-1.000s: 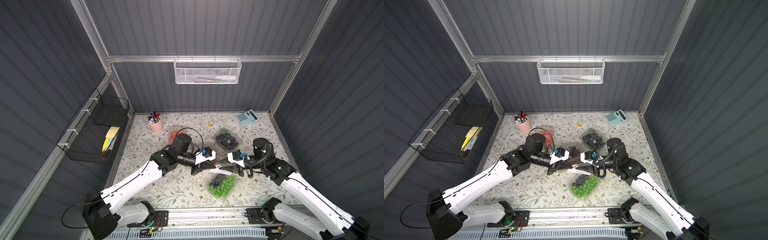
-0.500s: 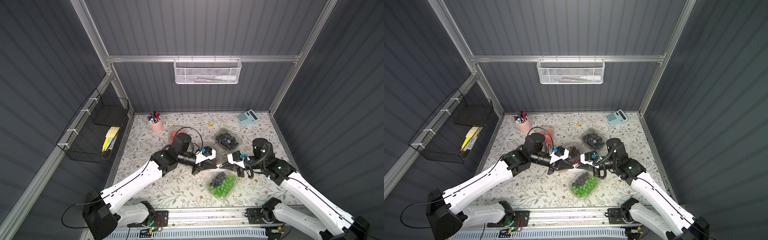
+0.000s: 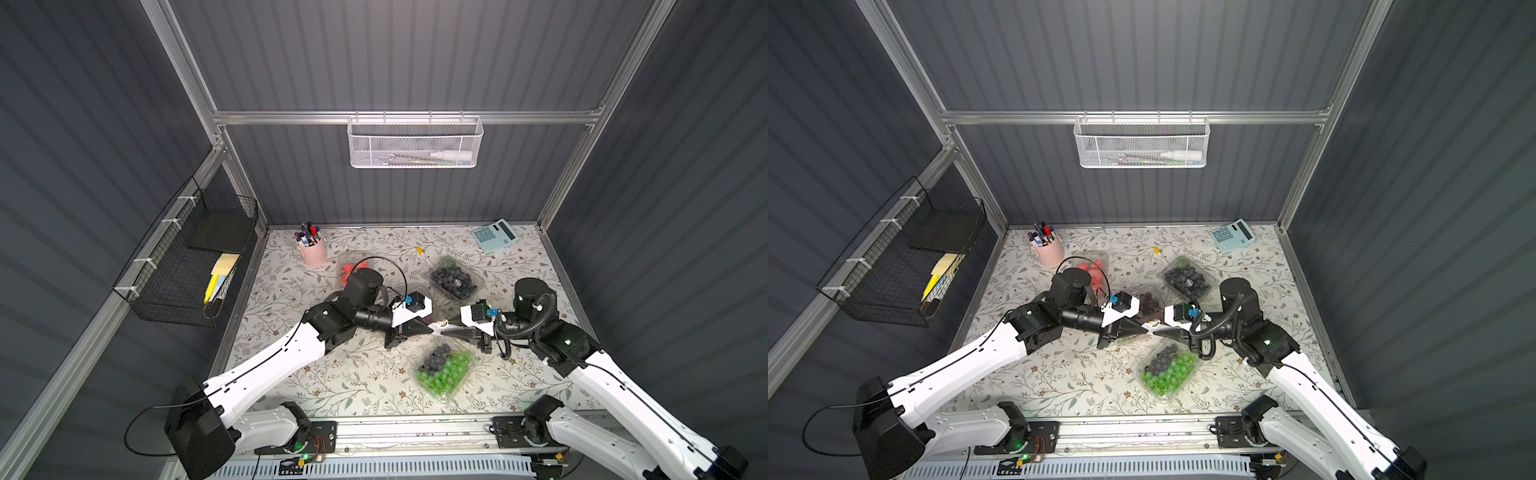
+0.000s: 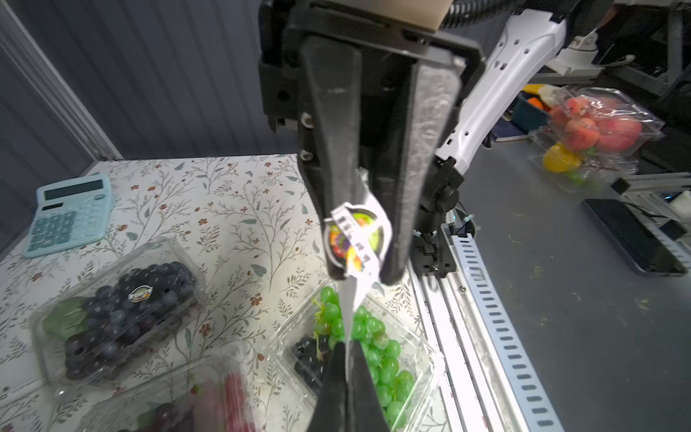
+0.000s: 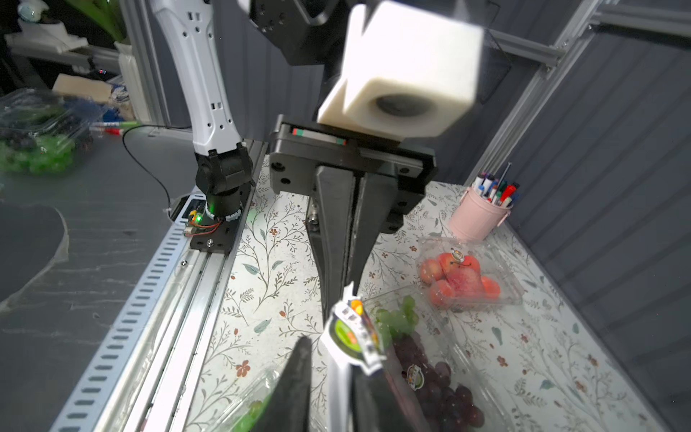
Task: Label fruit boxes
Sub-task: Adjust the label sticker.
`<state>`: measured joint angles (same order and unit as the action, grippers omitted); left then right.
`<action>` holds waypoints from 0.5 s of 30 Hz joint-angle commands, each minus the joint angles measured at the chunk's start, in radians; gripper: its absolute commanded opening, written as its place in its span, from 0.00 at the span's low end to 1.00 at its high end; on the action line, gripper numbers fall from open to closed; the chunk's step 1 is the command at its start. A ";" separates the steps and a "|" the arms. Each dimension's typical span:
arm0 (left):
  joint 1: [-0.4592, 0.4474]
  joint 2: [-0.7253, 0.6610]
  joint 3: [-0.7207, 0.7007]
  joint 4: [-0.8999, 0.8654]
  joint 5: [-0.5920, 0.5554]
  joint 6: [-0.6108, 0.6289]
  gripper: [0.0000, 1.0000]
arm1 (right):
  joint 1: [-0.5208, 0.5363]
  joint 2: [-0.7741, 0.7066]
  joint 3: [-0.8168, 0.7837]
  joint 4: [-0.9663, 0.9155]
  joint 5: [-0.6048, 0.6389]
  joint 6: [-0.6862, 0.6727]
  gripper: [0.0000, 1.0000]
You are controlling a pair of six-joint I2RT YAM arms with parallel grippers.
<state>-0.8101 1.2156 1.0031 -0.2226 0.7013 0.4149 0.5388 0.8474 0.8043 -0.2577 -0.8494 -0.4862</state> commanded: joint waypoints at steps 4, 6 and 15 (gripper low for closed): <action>0.002 -0.102 -0.058 0.068 -0.422 0.137 0.00 | -0.001 -0.028 -0.003 0.034 0.454 0.512 0.62; 0.001 -0.126 -0.077 0.100 -0.515 0.191 0.00 | -0.002 -0.013 0.016 -0.007 0.491 0.642 0.62; -0.022 -0.202 -0.196 0.263 -0.714 0.426 0.00 | -0.006 0.082 0.010 0.093 0.358 1.411 0.63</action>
<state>-0.8204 1.0306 0.8337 -0.0341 0.0891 0.7250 0.5354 0.9241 0.8051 -0.2428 -0.4335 0.5823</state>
